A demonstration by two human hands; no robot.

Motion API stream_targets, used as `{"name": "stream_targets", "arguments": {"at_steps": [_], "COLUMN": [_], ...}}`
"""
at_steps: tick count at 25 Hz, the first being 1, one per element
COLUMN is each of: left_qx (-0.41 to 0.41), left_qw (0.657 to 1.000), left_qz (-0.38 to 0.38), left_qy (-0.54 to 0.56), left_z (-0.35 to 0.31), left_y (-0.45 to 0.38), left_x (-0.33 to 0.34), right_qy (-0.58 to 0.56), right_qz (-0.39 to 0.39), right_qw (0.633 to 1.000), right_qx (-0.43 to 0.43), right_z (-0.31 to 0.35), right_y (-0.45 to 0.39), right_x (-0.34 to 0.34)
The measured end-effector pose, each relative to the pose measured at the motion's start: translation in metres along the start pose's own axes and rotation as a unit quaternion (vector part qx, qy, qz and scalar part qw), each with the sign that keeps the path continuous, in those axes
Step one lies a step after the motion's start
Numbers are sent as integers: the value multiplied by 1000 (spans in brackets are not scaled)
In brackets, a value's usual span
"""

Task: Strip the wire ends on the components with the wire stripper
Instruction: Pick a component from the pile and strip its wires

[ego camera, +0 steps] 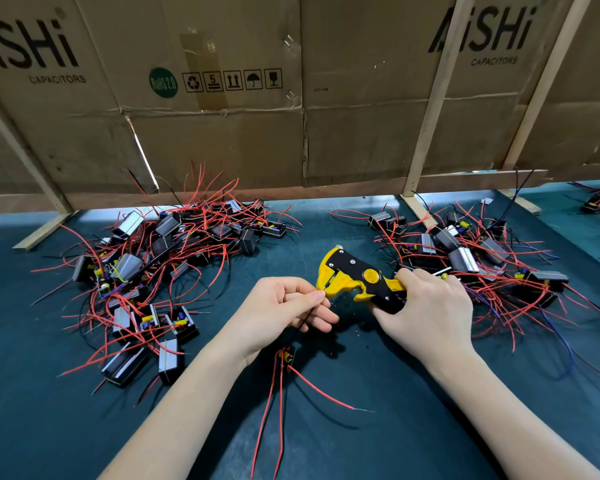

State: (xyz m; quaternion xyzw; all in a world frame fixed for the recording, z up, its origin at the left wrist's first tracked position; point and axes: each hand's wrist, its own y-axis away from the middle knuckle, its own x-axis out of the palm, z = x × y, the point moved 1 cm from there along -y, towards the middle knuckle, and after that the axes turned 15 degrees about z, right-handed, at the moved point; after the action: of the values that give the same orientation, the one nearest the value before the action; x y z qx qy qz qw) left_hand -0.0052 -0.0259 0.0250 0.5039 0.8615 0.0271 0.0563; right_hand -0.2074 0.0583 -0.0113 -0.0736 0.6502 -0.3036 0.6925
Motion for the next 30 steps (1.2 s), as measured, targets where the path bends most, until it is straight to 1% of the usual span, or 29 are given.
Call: {"name": "stream_targets", "arguments": {"at_steps": [3,7,9,13,16,19,24,30], "left_qx": [4,14,12,10,31,12,2,4], "left_qw": [1000,1000,1000,998,998,1000,1000,994], "left_qz": [4,20,26,42,15,-11,-11,-73], "left_qy": [0,-1,-11,-45,-52,-22,-8,-86], "left_z": [0,-1,-2,-5,-8,-8,-13,-7], "left_y": [0,1,2,6,7,6,8,4], "left_x": [-1,-2,-5,-11,-14,-17,-20,-24], "right_qy": [-7,-3,-3,9,9,26,34,18], "right_qz": [13,36,39,68,59,70,68,79], "right_qw": [1000,999,999,996,997,996,997,996], "right_qx": [3,30,31,62,46,43,22,23], "right_z": [1,0,1,-4,-10,-9,-6,-7], "right_y": [0,2,1,-2,-2,-2,0,0], "right_x": [-1,-3,-2,1,3,5,5,7]}}
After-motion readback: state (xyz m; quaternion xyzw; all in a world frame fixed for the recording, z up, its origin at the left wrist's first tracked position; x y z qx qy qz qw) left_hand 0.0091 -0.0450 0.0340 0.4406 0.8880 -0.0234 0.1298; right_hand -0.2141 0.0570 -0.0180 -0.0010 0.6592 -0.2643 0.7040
